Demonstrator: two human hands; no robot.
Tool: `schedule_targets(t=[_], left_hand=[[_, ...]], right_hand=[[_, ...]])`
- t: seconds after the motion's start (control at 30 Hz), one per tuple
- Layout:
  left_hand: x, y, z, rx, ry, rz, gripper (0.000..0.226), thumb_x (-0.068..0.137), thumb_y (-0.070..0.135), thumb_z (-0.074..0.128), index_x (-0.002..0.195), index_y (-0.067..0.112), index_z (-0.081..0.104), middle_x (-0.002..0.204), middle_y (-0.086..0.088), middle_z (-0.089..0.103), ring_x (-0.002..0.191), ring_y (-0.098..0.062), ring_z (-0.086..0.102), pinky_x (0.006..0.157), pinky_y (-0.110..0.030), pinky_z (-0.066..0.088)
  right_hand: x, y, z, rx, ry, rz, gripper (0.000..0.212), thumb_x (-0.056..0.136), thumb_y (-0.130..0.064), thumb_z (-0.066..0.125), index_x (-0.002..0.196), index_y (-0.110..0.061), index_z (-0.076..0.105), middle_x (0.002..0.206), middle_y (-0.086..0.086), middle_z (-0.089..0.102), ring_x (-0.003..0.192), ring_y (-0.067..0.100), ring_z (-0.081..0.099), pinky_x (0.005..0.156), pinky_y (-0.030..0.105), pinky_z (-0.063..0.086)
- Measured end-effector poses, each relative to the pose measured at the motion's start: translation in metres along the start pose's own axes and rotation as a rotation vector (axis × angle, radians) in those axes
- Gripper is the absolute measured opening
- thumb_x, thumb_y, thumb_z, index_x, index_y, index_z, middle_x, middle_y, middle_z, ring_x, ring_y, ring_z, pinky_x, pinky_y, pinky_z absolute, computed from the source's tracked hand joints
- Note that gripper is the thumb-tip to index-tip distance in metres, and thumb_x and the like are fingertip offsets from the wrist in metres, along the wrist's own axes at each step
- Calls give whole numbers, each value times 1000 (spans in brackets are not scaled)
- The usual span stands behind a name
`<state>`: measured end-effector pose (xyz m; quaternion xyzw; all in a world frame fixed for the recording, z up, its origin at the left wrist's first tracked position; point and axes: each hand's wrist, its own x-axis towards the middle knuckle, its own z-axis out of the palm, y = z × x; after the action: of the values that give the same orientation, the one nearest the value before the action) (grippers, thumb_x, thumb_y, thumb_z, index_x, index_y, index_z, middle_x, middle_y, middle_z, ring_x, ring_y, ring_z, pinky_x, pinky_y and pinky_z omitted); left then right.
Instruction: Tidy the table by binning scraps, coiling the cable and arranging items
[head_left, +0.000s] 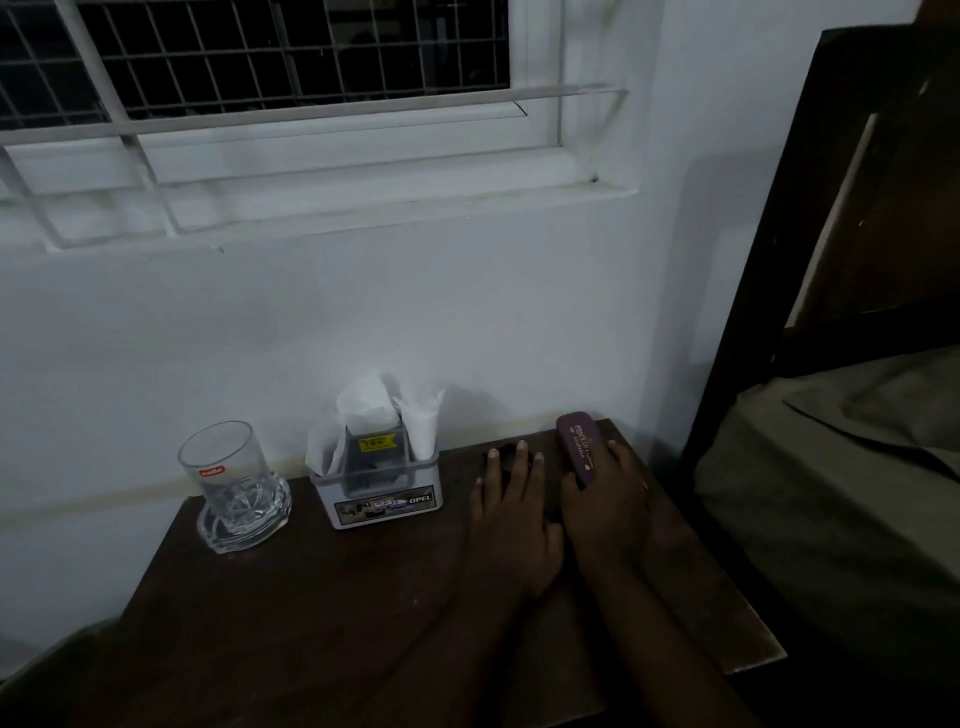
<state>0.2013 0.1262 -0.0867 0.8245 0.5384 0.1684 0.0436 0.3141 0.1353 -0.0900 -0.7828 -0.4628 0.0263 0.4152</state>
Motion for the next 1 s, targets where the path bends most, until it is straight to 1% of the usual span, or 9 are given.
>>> schedule_targets(t=[0.13, 0.27, 0.47, 0.63, 0.73, 0.8, 0.87, 0.93, 1.0], left_hand=[[3, -3, 6, 28, -36, -55, 74, 89, 39, 36, 155, 22, 8, 165, -3, -5, 150, -24, -9, 119, -47, 7], [1, -2, 8, 48, -10, -125, 70, 90, 42, 33, 154, 19, 17, 165, -7, 3, 151, -24, -1, 119, -44, 9], [1, 1, 6, 71, 24, -183, 77, 83, 45, 26, 151, 9, 26, 161, -15, 18, 148, -28, 15, 116, -42, 16], [-2, 4, 4, 43, 69, -214, 76, 81, 44, 29, 145, 5, 40, 155, -21, 33, 142, -35, 32, 111, -47, 29], [-2, 4, 4, 28, 68, -217, 75, 83, 44, 31, 148, 7, 34, 158, -19, 26, 145, -33, 26, 113, -46, 25], [-1, 4, 3, 18, 72, -222, 76, 83, 45, 25, 150, 8, 29, 160, -18, 20, 147, -32, 19, 115, -44, 21], [-4, 4, 2, -8, 99, -208, 75, 85, 43, 25, 150, 6, 29, 160, -19, 20, 148, -33, 17, 116, -45, 20], [-3, 4, 2, -77, 118, -179, 70, 90, 37, 38, 151, 4, 25, 161, -19, 16, 149, -33, 13, 118, -45, 15], [-1, 2, 0, -131, 175, -142, 68, 93, 32, 43, 151, 4, 23, 161, -17, 15, 149, -31, 11, 119, -43, 13]], right_hand=[[0, -1, 0, 61, 4, -32, 51, 81, -14, 66, 130, -8, 57, 136, 14, 56, 122, 34, 53, 101, 41, 47], [1, -1, 0, 91, -12, -58, 51, 77, -15, 70, 126, -6, 60, 132, 13, 59, 118, 32, 56, 99, 36, 44], [0, -1, 2, 142, -27, -75, 52, 76, -15, 70, 126, -5, 61, 129, 13, 61, 114, 32, 58, 96, 37, 48], [0, 1, 4, 136, -49, -72, 48, 75, -16, 72, 122, -8, 64, 129, 9, 61, 111, 27, 59, 88, 23, 41], [0, 0, 4, 137, -67, -91, 46, 75, -17, 71, 119, -9, 64, 126, 9, 62, 108, 26, 60, 86, 25, 43], [1, 0, 3, 116, -92, -93, 48, 75, -21, 70, 121, -10, 63, 128, 7, 61, 110, 25, 59, 88, 26, 43], [0, 0, 3, 69, -91, -88, 53, 77, -30, 70, 127, -13, 60, 133, 7, 58, 117, 25, 56, 94, 30, 44], [-2, -4, 3, 51, -64, -92, 58, 83, -39, 67, 133, -13, 56, 142, 9, 53, 129, 28, 50, 105, 39, 43], [-2, -7, 3, 61, -2, -120, 55, 90, -41, 60, 136, -11, 54, 145, 12, 51, 136, 30, 44, 112, 45, 38]])
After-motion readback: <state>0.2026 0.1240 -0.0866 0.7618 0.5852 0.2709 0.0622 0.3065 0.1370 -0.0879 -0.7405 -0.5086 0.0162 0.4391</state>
